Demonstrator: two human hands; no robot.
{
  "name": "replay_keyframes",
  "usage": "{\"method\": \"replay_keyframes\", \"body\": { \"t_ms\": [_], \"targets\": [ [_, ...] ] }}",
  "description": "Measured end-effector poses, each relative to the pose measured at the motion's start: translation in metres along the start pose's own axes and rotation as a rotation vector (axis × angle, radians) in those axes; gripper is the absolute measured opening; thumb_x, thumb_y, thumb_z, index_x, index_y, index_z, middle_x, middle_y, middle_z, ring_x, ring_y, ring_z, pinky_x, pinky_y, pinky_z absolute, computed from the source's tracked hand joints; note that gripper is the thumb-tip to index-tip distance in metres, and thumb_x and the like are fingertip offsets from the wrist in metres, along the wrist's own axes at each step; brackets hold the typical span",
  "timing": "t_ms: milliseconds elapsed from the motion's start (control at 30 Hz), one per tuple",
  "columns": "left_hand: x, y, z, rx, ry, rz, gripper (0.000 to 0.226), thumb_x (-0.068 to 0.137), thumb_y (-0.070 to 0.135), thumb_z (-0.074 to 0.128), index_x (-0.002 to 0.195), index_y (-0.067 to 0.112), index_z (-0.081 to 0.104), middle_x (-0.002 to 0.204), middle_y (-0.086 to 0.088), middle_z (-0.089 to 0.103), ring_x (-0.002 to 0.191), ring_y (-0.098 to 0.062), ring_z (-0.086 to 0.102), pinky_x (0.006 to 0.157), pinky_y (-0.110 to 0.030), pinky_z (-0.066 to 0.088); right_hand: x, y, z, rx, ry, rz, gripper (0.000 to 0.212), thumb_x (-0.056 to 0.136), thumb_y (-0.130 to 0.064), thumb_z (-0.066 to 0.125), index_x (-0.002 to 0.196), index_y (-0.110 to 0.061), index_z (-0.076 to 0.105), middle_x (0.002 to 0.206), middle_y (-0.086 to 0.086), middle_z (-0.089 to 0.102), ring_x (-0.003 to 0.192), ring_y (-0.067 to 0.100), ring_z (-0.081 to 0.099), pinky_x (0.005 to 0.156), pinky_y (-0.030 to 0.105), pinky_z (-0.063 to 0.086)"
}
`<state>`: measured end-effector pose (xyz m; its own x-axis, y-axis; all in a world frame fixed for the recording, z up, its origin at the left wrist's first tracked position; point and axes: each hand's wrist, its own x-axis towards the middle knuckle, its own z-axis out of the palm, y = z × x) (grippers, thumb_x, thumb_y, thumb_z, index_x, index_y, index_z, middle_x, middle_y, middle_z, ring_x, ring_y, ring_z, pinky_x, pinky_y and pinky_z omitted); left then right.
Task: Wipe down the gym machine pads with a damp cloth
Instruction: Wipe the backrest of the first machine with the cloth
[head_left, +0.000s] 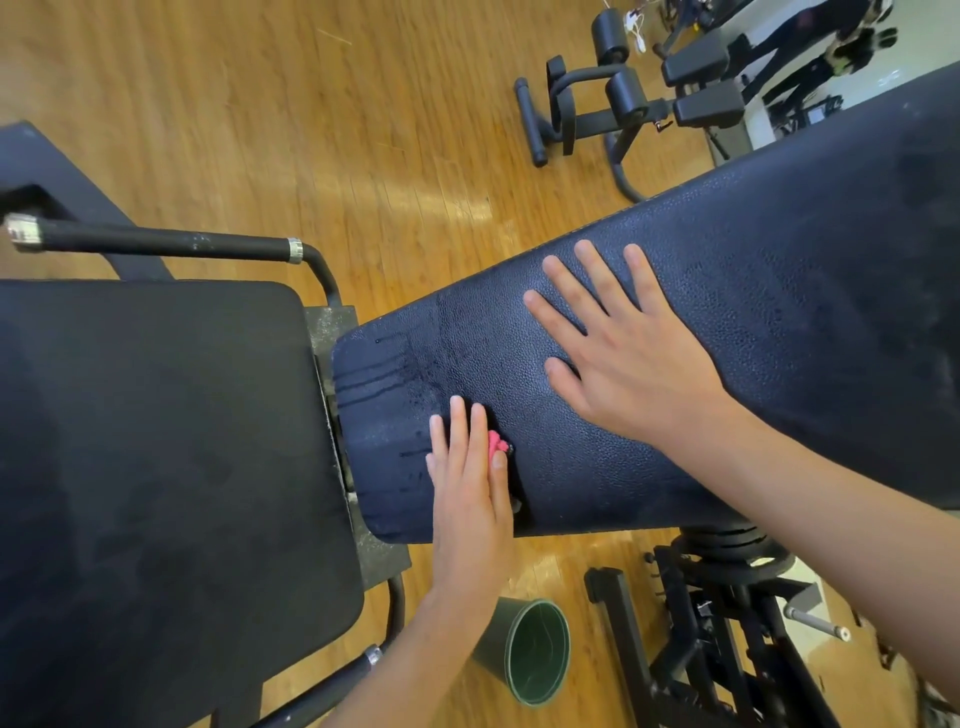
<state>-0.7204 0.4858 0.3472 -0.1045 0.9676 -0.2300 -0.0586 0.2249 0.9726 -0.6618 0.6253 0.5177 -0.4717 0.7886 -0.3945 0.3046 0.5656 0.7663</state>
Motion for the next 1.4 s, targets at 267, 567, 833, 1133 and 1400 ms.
{"method": "replay_keyframes", "body": {
  "t_ms": [267, 567, 833, 1133, 1400],
  "targets": [
    [0.063, 0.005, -0.015, -0.073, 0.129, 0.027, 0.057, 0.108, 0.046, 0.024, 0.162, 0.025, 0.02, 0.169, 0.02, 0.006, 0.154, 0.003, -0.007, 0.125, -0.034, 0.02, 0.002, 0.0, -0.001, -0.005, -0.011, -0.002, 0.068, 0.104, -0.051, 0.016, 0.164, -0.019, 0.016, 0.171, 0.016, 0.009, 0.157, 0.041, 0.003, 0.122, 0.065, 0.005],
    [0.153, 0.022, -0.036, -0.093, 0.255, 0.01, 0.052, 0.112, 0.034, 0.032, 0.16, 0.014, 0.031, 0.17, 0.004, 0.016, 0.157, -0.012, -0.002, 0.122, -0.026, 0.009, 0.005, -0.002, -0.001, 0.01, -0.017, -0.003, 0.07, 0.104, -0.053, 0.013, 0.164, -0.018, 0.015, 0.17, 0.018, 0.008, 0.157, 0.043, 0.003, 0.122, 0.066, 0.005],
    [0.145, 0.014, -0.032, 0.003, 0.158, 0.014, 0.053, 0.11, 0.036, 0.034, 0.162, 0.025, 0.025, 0.172, 0.002, 0.005, 0.158, -0.016, 0.0, 0.124, -0.052, -0.002, 0.004, -0.003, 0.0, 0.004, -0.009, -0.004, 0.068, 0.106, -0.053, 0.017, 0.165, -0.019, 0.011, 0.171, 0.018, 0.005, 0.157, 0.042, 0.001, 0.122, 0.066, 0.004],
    [0.116, 0.005, -0.027, 0.0, 0.127, 0.02, 0.05, 0.112, 0.031, 0.03, 0.162, 0.026, 0.026, 0.17, 0.016, 0.005, 0.157, -0.008, 0.001, 0.125, -0.039, -0.001, 0.004, -0.004, -0.001, 0.007, -0.007, -0.002, 0.068, 0.106, -0.053, 0.017, 0.165, -0.019, 0.012, 0.171, 0.018, 0.006, 0.157, 0.042, 0.001, 0.122, 0.066, 0.005],
    [0.108, 0.004, -0.023, -0.009, 0.167, 0.014, 0.05, 0.112, 0.034, 0.028, 0.161, 0.021, 0.027, 0.169, 0.012, 0.011, 0.157, -0.009, 0.002, 0.127, -0.044, 0.002, 0.006, -0.005, 0.001, -0.012, -0.003, 0.0, 0.067, 0.106, -0.052, 0.011, 0.165, -0.02, 0.007, 0.171, 0.018, 0.003, 0.157, 0.042, -0.001, 0.121, 0.066, 0.004]
  ]
}}
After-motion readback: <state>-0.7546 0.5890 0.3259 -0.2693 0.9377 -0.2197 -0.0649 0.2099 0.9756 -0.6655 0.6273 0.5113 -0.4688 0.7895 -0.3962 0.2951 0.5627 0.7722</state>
